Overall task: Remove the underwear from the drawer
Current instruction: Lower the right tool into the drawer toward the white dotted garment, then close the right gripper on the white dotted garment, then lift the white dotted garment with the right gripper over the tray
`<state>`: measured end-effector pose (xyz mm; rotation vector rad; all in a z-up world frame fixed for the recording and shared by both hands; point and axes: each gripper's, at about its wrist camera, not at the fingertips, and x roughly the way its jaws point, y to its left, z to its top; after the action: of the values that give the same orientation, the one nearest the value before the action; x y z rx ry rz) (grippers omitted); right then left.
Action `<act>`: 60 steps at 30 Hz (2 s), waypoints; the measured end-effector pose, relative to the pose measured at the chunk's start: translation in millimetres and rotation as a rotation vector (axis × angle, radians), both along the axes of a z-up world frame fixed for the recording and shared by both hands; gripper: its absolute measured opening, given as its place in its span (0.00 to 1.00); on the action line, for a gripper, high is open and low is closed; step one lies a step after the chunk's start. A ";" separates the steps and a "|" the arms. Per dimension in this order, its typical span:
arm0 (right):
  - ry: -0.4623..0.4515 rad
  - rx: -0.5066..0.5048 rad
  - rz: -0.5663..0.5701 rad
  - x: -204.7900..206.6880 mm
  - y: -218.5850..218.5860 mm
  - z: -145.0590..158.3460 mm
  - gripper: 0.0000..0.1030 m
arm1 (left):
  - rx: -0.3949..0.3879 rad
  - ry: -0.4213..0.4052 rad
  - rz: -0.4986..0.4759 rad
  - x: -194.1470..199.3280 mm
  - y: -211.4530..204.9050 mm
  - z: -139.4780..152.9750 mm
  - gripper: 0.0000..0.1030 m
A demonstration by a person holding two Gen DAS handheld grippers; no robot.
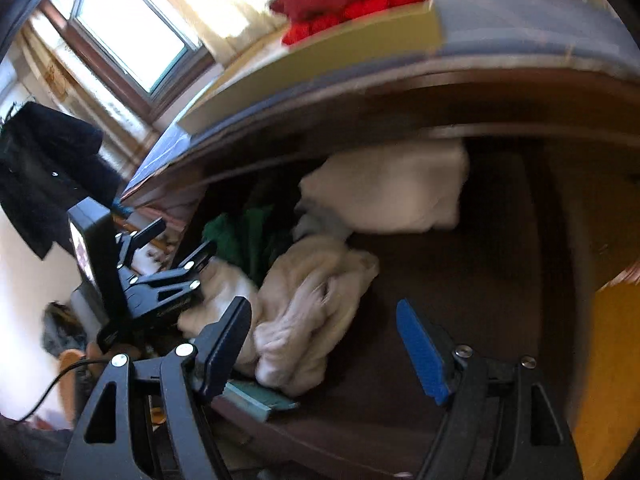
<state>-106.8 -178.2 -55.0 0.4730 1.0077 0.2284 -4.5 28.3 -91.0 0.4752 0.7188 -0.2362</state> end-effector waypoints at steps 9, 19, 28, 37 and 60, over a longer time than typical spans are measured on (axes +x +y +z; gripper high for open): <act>0.239 0.164 -0.009 30.8 16.6 -49.2 0.75 | 0.001 -0.001 -0.001 -0.3 -0.1 -0.1 0.94; 0.349 0.157 -0.002 52.3 46.1 -77.6 0.75 | 0.002 -0.004 -0.001 -0.5 -0.4 0.5 0.94; 0.363 0.154 -0.012 51.6 54.9 -89.7 0.69 | 0.007 -0.008 -0.004 -1.8 -0.4 0.1 0.94; 0.245 0.097 0.019 39.9 57.6 -70.1 0.22 | 0.009 -0.008 -0.005 -3.0 -1.5 -0.7 0.94; -0.110 -0.017 -0.119 -28.0 -18.9 44.6 0.20 | 0.013 -0.011 -0.007 -2.4 -1.3 -1.1 0.94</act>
<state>-134.8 -197.1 -10.4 0.4978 0.8700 0.1379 -6.9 27.0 -92.1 0.4909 0.7080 -0.2349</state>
